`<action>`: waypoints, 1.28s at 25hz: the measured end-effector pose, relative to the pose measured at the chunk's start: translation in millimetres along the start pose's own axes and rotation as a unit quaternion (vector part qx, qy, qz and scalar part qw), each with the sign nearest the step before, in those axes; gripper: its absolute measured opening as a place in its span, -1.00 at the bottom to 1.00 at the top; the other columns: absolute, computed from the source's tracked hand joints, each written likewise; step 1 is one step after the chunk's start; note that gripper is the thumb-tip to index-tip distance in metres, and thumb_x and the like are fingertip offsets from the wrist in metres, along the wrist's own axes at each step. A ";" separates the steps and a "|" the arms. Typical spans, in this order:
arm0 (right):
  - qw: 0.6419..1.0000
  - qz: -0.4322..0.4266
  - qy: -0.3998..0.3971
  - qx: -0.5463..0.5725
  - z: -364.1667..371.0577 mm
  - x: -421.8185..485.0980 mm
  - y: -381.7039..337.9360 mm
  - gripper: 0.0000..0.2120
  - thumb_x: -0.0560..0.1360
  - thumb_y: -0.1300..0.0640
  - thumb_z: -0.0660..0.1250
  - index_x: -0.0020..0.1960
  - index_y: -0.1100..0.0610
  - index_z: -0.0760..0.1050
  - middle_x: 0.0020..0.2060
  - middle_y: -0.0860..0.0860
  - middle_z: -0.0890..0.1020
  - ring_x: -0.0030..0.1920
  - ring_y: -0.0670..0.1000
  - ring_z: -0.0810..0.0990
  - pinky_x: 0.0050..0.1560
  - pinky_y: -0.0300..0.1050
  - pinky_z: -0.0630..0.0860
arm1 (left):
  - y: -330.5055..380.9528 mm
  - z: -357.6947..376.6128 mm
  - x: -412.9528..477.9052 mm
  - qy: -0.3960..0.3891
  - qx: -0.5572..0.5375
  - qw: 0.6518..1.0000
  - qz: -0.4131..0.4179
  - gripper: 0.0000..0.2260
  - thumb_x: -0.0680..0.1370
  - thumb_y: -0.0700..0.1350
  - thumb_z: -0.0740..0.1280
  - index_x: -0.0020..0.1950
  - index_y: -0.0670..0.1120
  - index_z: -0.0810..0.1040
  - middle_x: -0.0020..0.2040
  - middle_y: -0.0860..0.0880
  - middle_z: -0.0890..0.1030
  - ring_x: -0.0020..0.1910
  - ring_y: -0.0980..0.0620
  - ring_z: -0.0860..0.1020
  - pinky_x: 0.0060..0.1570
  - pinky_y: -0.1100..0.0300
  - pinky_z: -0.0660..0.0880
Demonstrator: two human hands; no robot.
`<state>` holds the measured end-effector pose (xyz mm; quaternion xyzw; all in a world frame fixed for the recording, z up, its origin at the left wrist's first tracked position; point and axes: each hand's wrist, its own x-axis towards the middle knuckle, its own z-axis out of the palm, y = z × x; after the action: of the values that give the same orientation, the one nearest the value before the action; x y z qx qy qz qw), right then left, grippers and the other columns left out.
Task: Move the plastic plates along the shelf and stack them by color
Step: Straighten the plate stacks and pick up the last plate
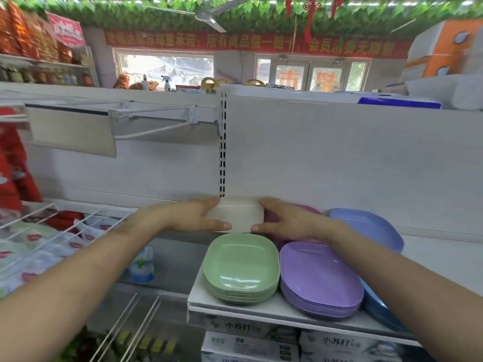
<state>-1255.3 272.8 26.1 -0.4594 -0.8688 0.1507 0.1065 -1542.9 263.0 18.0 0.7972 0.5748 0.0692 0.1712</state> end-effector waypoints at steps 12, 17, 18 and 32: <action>0.997 0.075 0.017 -0.002 -4.2 -9.6 -4.8 -0.28 0.50 -0.34 0.38 0.52 -0.02 0.35 0.42 -0.12 0.44 0.38 -0.09 0.44 0.43 -0.11 0.35 | 7.7 -4.6 8.4 0.003 0.008 1.000 0.021 0.03 0.35 0.55 0.19 0.66 -0.02 0.09 0.65 0.04 0.16 0.59 0.03 0.21 0.54 0.15 0.15; 0.997 0.066 0.044 -0.013 -21.1 -47.8 6.3 -0.17 0.55 -0.30 0.34 0.66 0.06 0.15 0.62 -0.05 0.22 0.57 -0.07 0.24 0.48 -0.25 0.13 | 56.2 1.8 -0.8 0.056 0.038 0.995 0.069 0.13 0.31 0.63 0.08 0.69 -0.03 -0.04 0.69 0.04 -0.05 0.64 0.14 -0.05 0.61 0.16 -0.06; 0.996 0.072 0.048 -0.007 -25.1 -60.3 9.5 -0.20 0.57 -0.27 0.34 0.65 0.05 0.16 0.61 -0.05 0.24 0.56 -0.07 0.25 0.45 -0.29 0.13 | 71.0 4.5 -3.1 0.054 0.043 0.994 0.083 0.12 0.32 0.63 0.08 0.69 -0.01 -0.03 0.69 0.05 -0.04 0.64 0.15 -0.04 0.61 0.15 -0.06; 0.979 0.141 0.099 0.109 -53.0 -271.4 103.9 -0.07 0.41 -0.41 0.38 0.63 -0.05 0.15 0.54 -0.17 0.26 0.42 -0.19 0.29 0.49 -0.11 0.27 | 252.6 94.4 -22.7 -0.017 0.085 0.982 0.170 0.00 0.45 0.50 0.28 0.69 0.03 -0.04 0.68 0.07 0.01 0.64 0.09 -0.02 0.60 0.09 0.01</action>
<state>-1007.8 111.5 25.5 -0.5757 -0.7587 0.2119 0.2190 -1295.9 152.6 21.0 0.8959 0.4320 0.0345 0.0981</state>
